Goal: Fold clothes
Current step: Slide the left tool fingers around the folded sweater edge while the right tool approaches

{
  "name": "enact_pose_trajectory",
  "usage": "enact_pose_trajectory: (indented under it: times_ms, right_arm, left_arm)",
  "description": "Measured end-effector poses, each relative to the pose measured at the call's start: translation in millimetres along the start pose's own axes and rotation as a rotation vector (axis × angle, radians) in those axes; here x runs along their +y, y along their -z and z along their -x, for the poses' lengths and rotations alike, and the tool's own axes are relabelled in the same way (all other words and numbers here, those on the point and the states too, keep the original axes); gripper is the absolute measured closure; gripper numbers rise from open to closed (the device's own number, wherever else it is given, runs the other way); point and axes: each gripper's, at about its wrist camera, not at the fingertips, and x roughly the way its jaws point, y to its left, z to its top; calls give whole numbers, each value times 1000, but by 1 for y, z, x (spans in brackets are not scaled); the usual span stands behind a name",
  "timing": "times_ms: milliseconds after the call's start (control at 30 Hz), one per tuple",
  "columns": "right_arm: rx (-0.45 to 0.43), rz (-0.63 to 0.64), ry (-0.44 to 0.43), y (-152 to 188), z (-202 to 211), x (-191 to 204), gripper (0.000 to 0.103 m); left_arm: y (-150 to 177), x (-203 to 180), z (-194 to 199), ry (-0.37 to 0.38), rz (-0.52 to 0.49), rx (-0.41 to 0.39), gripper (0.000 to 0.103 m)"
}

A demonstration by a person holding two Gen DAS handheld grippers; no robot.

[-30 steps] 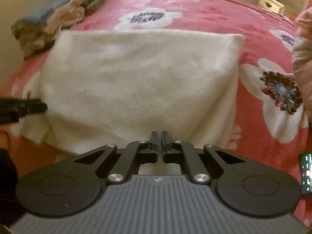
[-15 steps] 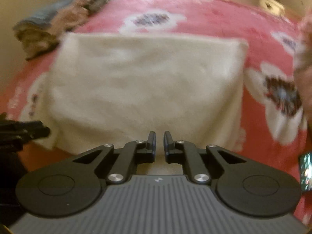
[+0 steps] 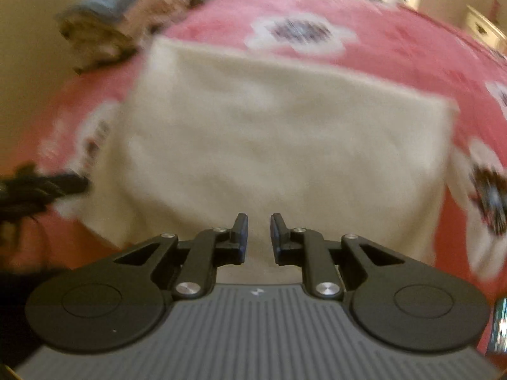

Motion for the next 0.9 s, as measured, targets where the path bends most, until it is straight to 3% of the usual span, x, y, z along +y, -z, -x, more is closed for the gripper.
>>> enact_pose_trajectory:
  times_ms: [233, 400, 533, 667, 800, 900]
  right_arm:
    - [-17, -8, -241, -55, -41, 31, 79]
    - [20, -120, -301, -63, -82, 42, 71]
    - [27, -181, -341, -54, -87, 40, 69]
    - [38, -214, -375, -40, -88, 31, 62]
    - [41, -177, -401, -23, -87, 28, 61]
    - [51, -105, -426, -13, -84, 33, 61]
  left_arm:
    - [2, 36, -22, 207, 154, 136, 51]
    - [0, 49, -31, 264, 207, 132, 49]
    - [-9, 55, -40, 311, 248, 120, 48]
    - [-13, 61, -53, 417, 342, 135, 46]
    - [-15, 70, -63, 477, 419, 155, 44]
    - [-18, 69, -74, 477, 423, 177, 44]
